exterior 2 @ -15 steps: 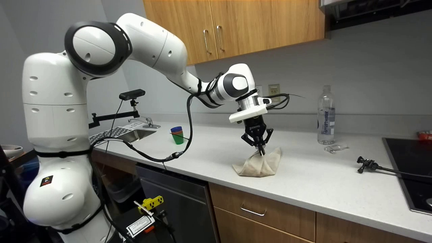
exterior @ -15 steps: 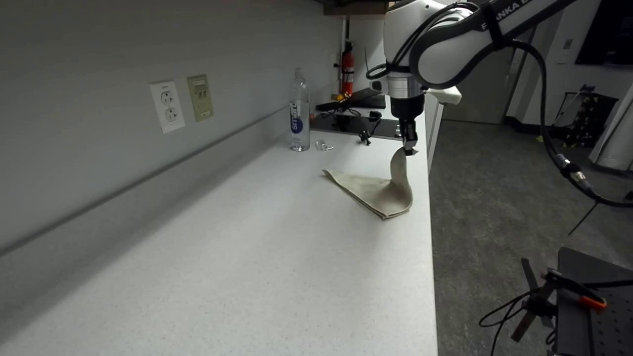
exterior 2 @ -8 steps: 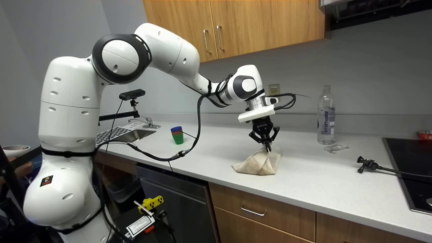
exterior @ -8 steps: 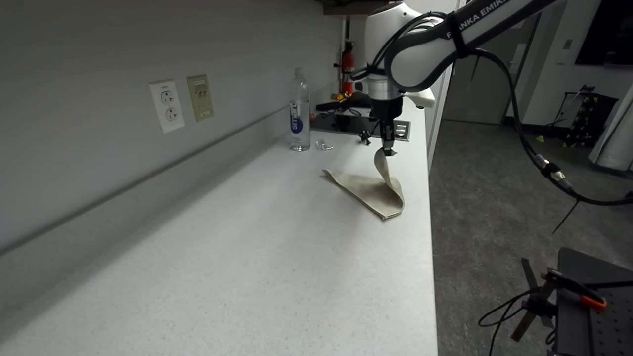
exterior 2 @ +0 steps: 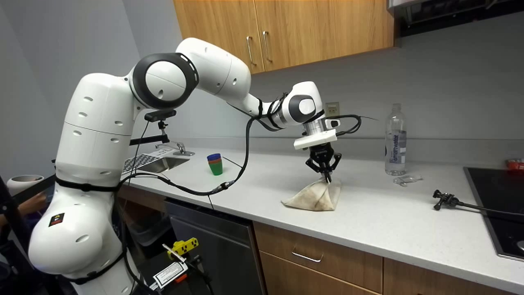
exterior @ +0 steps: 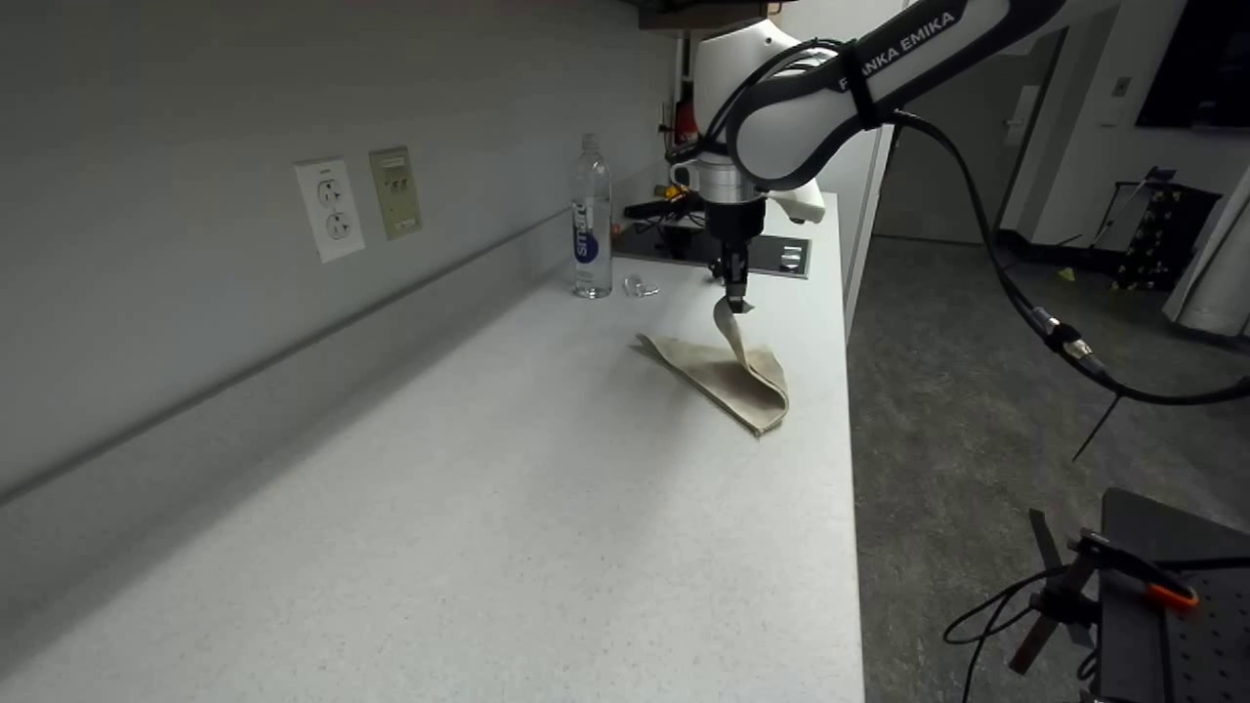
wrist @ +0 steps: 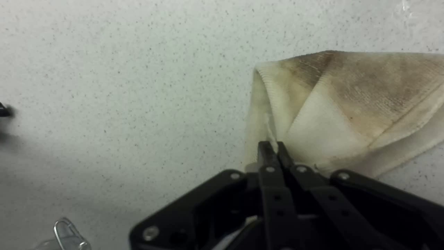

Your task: Fold the cloth diagonally

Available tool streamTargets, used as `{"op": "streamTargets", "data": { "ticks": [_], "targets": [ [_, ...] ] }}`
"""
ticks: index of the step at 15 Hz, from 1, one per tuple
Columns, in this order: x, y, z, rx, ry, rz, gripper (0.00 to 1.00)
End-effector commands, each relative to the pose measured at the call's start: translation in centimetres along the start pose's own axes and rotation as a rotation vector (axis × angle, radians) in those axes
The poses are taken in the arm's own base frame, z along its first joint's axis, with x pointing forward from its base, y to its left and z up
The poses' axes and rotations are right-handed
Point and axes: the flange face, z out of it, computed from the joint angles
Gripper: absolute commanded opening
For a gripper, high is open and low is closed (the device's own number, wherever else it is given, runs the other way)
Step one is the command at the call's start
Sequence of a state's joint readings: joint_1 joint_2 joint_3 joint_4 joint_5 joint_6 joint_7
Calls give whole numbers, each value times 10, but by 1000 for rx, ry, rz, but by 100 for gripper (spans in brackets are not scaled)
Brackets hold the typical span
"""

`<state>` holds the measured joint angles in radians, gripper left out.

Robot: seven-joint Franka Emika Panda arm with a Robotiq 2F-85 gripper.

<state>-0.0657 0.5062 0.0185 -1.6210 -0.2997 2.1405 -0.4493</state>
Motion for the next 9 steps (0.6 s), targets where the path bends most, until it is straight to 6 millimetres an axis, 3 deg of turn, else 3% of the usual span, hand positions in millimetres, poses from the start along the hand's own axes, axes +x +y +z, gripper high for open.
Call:
{"op": "streamTargets", "data": {
  "ticks": [1, 9],
  "targets": [
    [20, 0, -2, 13, 34, 5, 1],
    [42, 2, -3, 16, 68, 35, 1]
  ]
}}
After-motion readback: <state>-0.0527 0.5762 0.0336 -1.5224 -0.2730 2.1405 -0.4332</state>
